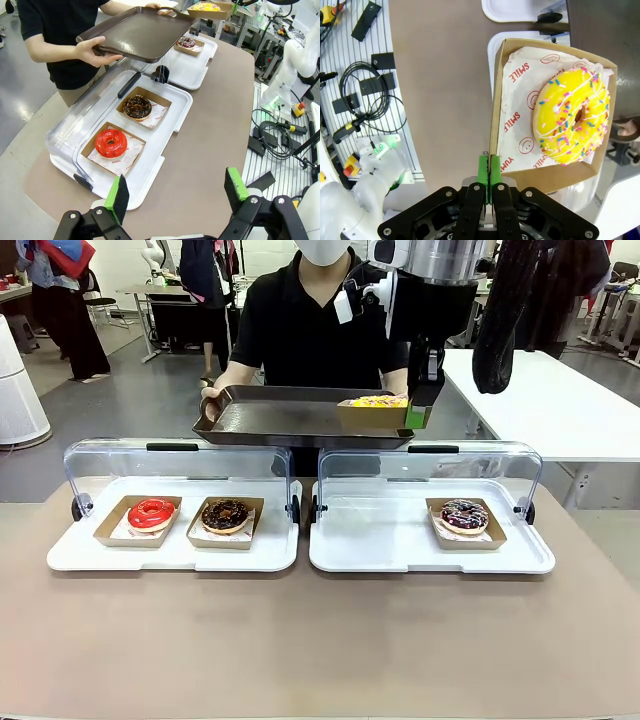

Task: Provide the desired donut to the person.
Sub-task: Place the picked Paper togo box onto the Handle tray extended by the person, then pick up and lift the Paper togo box containing the Donut pointed at by the person.

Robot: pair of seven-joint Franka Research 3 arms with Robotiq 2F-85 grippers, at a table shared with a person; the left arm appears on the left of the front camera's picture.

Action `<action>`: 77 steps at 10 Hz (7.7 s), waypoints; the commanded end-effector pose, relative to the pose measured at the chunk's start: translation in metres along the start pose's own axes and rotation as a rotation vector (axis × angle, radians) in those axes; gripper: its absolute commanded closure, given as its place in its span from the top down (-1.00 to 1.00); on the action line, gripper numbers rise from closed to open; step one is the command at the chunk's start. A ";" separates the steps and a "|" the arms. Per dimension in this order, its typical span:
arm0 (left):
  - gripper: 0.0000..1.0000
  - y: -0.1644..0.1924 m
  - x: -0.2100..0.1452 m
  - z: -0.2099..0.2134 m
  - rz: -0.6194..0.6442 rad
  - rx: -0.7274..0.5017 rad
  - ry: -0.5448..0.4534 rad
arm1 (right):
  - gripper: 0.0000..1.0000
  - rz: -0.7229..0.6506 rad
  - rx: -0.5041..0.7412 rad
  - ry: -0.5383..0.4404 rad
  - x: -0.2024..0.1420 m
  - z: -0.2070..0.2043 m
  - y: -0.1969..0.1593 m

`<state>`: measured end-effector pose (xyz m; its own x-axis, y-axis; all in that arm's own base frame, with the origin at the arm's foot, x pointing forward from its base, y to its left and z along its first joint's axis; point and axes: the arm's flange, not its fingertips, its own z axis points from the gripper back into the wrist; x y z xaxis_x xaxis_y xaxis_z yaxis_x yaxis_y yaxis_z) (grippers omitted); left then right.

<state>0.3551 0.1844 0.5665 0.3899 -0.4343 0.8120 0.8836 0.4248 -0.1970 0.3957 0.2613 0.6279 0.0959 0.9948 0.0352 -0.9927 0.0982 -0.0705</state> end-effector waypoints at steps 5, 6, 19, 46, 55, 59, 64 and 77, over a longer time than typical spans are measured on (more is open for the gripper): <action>1.00 -0.001 0.000 0.001 -0.003 -0.002 -0.014 | -0.96 0.002 -0.016 0.007 0.009 0.006 -0.007; 1.00 -0.001 0.000 0.001 -0.003 -0.002 -0.014 | -0.96 -0.007 -0.031 0.012 0.019 0.009 -0.019; 1.00 -0.001 0.000 0.001 -0.003 -0.002 -0.014 | -0.96 0.112 0.062 -0.083 0.032 -0.059 -0.169; 1.00 -0.001 0.000 0.001 -0.003 -0.002 -0.014 | 1.00 -0.007 -0.037 -0.025 -0.131 -0.007 -0.087; 1.00 -0.001 0.000 0.001 -0.003 -0.002 -0.014 | 1.00 -0.155 -0.002 -0.105 -0.225 -0.047 -0.070; 1.00 -0.001 0.000 0.001 -0.003 -0.002 -0.014 | 1.00 -0.155 -0.002 -0.105 -0.225 -0.047 -0.070; 1.00 -0.001 0.000 0.001 -0.003 -0.002 -0.014 | 1.00 -0.155 -0.002 -0.105 -0.225 -0.047 -0.070; 1.00 -0.001 0.000 0.001 -0.003 -0.002 -0.014 | 1.00 -0.078 0.127 -1.022 -0.468 0.005 -0.082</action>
<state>0.3549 0.1853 0.5664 0.3916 -0.4335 0.8117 0.8823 0.4272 -0.1975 0.4201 -0.1973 0.6216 0.1745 0.4642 0.8684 -0.9812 0.1562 0.1137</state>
